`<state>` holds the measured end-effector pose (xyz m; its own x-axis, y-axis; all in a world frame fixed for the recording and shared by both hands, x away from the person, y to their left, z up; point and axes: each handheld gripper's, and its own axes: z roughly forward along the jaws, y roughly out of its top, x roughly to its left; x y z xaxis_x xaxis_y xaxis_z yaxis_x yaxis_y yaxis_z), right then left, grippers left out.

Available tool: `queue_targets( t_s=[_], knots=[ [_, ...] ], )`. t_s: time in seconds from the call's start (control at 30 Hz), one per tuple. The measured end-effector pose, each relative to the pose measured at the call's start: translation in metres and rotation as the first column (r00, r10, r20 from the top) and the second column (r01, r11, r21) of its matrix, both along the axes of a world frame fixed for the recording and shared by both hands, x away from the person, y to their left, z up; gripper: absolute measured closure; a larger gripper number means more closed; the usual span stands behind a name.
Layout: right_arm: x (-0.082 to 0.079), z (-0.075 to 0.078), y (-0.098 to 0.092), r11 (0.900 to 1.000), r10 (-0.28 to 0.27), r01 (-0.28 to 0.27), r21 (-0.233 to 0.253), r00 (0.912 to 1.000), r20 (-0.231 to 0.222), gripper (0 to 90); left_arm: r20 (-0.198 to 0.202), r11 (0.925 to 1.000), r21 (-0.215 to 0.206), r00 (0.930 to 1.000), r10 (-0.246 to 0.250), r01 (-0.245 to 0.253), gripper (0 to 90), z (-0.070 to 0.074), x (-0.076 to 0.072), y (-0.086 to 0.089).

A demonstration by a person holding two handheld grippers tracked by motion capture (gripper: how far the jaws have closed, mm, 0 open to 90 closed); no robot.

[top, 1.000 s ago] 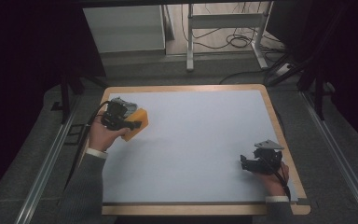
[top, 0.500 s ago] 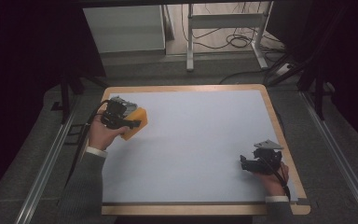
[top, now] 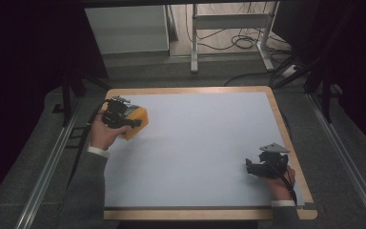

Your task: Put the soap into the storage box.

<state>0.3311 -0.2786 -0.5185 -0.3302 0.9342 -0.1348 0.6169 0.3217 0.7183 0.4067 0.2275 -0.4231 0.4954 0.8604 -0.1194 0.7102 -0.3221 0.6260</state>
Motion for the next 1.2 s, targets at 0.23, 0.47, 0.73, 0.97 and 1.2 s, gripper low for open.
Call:
queue_targets(
  t_s=[0.23,0.47,0.73,0.97,1.2],
  knots=[
    [0.0,0.0,0.0,1.0,-0.001,0.001,-0.002,1.0,0.001,7.1,-0.004,0.9998,-0.008,0.9998,0.019,-0.019,60.7,-0.001,0.006,0.005],
    [0.0,-0.001,0.0,1.0,-0.001,0.001,-0.003,1.0,0.0,7.1,-0.013,0.9993,-0.013,0.9993,0.036,-0.036,60.6,-0.001,0.013,0.01],
    [0.0,-0.001,0.0,1.0,-0.002,0.002,-0.003,1.0,-0.001,7.1,-0.012,0.9974,-0.013,0.9974,0.071,-0.071,60.7,0.001,0.024,0.016],
    [0.0,-0.001,0.0,1.0,-0.004,0.004,-0.003,1.0,-0.003,7.1,-0.026,0.994,-0.025,0.9941,0.106,-0.106,60.7,-0.002,0.037,0.022],
    [0.001,-0.002,-0.001,1.0,-0.006,0.006,-0.005,1.0,-0.003,7.1,-0.036,0.9872,-0.04,0.9876,0.153,-0.154,60.6,-0.007,0.052,0.028]
  ],
)
